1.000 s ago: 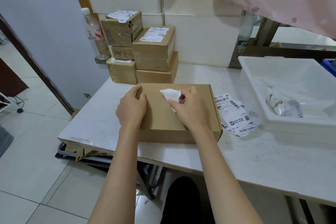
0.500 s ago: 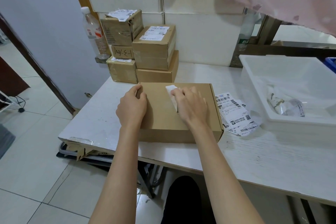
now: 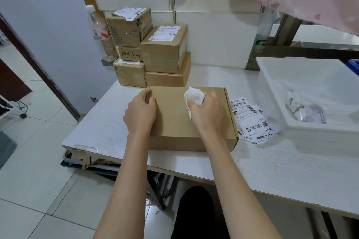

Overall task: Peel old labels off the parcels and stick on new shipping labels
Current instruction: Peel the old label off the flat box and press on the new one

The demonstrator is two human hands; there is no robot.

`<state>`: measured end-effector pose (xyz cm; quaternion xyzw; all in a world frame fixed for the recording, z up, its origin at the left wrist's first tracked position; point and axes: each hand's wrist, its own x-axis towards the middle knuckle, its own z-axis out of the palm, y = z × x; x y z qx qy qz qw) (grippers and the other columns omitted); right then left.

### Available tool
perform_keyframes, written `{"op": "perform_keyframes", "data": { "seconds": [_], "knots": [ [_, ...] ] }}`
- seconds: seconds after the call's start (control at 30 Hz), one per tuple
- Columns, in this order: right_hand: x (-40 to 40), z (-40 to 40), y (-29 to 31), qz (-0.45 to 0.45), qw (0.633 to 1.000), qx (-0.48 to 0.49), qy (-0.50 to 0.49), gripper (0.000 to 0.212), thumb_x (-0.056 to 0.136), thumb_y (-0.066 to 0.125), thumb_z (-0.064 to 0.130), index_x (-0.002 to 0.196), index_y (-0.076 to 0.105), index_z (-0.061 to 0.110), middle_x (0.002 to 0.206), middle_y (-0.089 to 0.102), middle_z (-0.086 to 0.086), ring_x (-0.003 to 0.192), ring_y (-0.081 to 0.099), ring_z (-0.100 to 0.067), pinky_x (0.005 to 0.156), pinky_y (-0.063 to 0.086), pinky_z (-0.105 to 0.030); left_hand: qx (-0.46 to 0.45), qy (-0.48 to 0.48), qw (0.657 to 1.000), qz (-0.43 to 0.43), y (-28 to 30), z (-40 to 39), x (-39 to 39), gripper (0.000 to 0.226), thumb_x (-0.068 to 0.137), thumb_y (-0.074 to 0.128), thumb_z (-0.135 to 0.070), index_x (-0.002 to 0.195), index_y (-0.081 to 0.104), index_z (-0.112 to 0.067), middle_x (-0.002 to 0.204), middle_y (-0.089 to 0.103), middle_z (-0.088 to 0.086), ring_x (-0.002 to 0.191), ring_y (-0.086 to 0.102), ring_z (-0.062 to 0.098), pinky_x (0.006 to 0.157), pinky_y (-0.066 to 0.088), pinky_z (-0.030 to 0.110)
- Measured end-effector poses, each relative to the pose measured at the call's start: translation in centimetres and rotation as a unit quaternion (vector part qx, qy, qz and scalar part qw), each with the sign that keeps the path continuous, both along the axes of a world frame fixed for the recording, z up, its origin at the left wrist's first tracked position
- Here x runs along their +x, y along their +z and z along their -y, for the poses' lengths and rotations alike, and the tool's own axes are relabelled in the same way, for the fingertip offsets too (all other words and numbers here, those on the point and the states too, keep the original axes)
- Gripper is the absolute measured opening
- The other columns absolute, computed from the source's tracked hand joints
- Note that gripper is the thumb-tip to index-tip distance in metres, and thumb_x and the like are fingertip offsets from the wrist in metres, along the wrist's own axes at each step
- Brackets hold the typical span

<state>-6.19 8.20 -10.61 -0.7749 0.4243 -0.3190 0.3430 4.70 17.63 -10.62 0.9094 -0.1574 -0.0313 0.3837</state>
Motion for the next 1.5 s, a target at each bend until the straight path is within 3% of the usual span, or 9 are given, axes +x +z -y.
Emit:
{"op": "perform_keyframes", "data": {
  "seconds": [0.13, 0.27, 0.33, 0.43, 0.53, 0.67, 1.07, 1.3, 1.5],
  "knots": [
    [-0.2, 0.1, 0.1, -0.03, 0.999, 0.001, 0.009, 0.023, 0.084, 0.066, 0.035, 0.073, 0.05, 0.023, 0.088, 0.044, 0.006, 0.093, 0.055, -0.024, 0.09, 0.038, -0.034, 0.004, 0.0, 1.0, 0.003, 0.0, 0.0, -0.1, 0.04, 0.1, 0.045, -0.028, 0.139, 0.052, -0.035, 0.133, 0.06, 0.003, 0.119, 0.053, 0.03, 0.082, 0.032, 0.031],
    [-0.4, 0.9, 0.7, 0.021, 0.994, 0.095, 0.058, 0.037, 0.081, 0.061, 0.063, 0.09, 0.059, 0.027, 0.102, 0.05, 0.013, 0.104, 0.049, -0.012, 0.098, 0.034, -0.033, 0.002, -0.005, 1.0, 0.004, 0.0, 0.0, -0.1, 0.04, 0.1, 0.045, -0.028, 0.139, 0.052, -0.035, 0.134, 0.059, 0.003, 0.119, 0.053, 0.031, 0.085, 0.035, 0.033],
    [-0.3, 1.9, 0.4, 0.004, 0.992, 0.064, 0.107, 0.026, 0.093, 0.048, 0.054, 0.097, 0.062, 0.032, 0.111, 0.051, 0.014, 0.112, 0.045, -0.013, 0.096, 0.031, -0.032, 0.002, -0.004, 1.0, 0.007, 0.0, 0.0, 0.0, 0.041, 0.1, 0.045, -0.027, 0.14, 0.052, -0.034, 0.133, 0.059, 0.004, 0.119, 0.053, 0.031, 0.085, 0.036, 0.033],
    [0.5, 3.2, 0.1, -0.042, 0.989, 0.025, 0.138, 0.041, 0.097, 0.027, 0.03, 0.11, 0.064, 0.042, 0.127, 0.055, 0.008, 0.119, 0.043, -0.018, 0.091, 0.031, -0.031, 0.004, -0.005, 1.0, 0.009, 0.1, 0.0, 0.0, 0.041, 0.101, 0.044, -0.027, 0.141, 0.051, -0.033, 0.133, 0.06, 0.005, 0.118, 0.054, 0.032, 0.088, 0.038, 0.035],
    [0.9, 4.1, 0.2, -0.039, 0.988, 0.045, 0.144, 0.038, 0.095, 0.033, 0.021, 0.093, 0.063, 0.045, 0.119, 0.056, 0.01, 0.119, 0.046, -0.016, 0.088, 0.034, -0.03, 0.006, -0.007, 1.0, 0.011, 0.0, 0.1, 0.0, 0.041, 0.101, 0.044, -0.027, 0.142, 0.05, -0.033, 0.134, 0.059, 0.005, 0.119, 0.054, 0.031, 0.087, 0.038, 0.035],
    [0.5, 4.3, -0.4, -0.083, 0.983, -0.03, 0.158, 0.03, 0.093, 0.054, 0.021, 0.118, 0.067, 0.031, 0.126, 0.052, 0.013, 0.122, 0.037, -0.016, 0.098, 0.033, -0.029, 0.007, -0.004, 1.0, 0.011, -0.1, 0.1, 0.1, 0.041, 0.101, 0.044, -0.026, 0.141, 0.05, -0.033, 0.133, 0.06, 0.005, 0.118, 0.054, 0.032, 0.084, 0.035, 0.033],
    [-0.8, 3.4, 0.4, -0.016, 0.986, 0.0, 0.165, 0.017, 0.087, 0.049, 0.01, 0.094, 0.06, 0.022, 0.088, 0.055, 0.017, 0.108, 0.043, -0.01, 0.097, 0.038, -0.04, 0.013, -0.004, 1.0, -0.006, 0.1, 0.1, 0.1, 0.039, 0.102, 0.043, -0.029, 0.14, 0.05, -0.036, 0.136, 0.058, 0.002, 0.121, 0.052, 0.029, 0.082, 0.033, 0.032],
    [-1.0, 3.4, 0.2, 0.029, 0.985, 0.032, 0.164, 0.03, 0.083, 0.04, 0.002, 0.09, 0.058, 0.025, 0.085, 0.054, 0.021, 0.105, 0.046, -0.013, 0.085, 0.043, -0.037, 0.01, -0.003, 1.0, -0.009, 0.1, 0.1, 0.2, 0.039, 0.102, 0.044, -0.029, 0.139, 0.051, -0.036, 0.136, 0.058, 0.001, 0.121, 0.052, 0.029, 0.082, 0.033, 0.032],
    [-0.5, 4.2, -1.0, -0.023, 0.984, -0.057, 0.166, 0.023, 0.086, 0.062, 0.012, 0.104, 0.061, 0.024, 0.107, 0.049, 0.01, 0.11, 0.046, -0.012, 0.088, 0.041, -0.028, 0.009, -0.001, 1.0, -0.006, 0.1, 0.2, 0.2, 0.038, 0.102, 0.044, -0.029, 0.139, 0.051, -0.036, 0.135, 0.059, 0.002, 0.121, 0.053, 0.03, 0.082, 0.032, 0.032]
  ]
}}
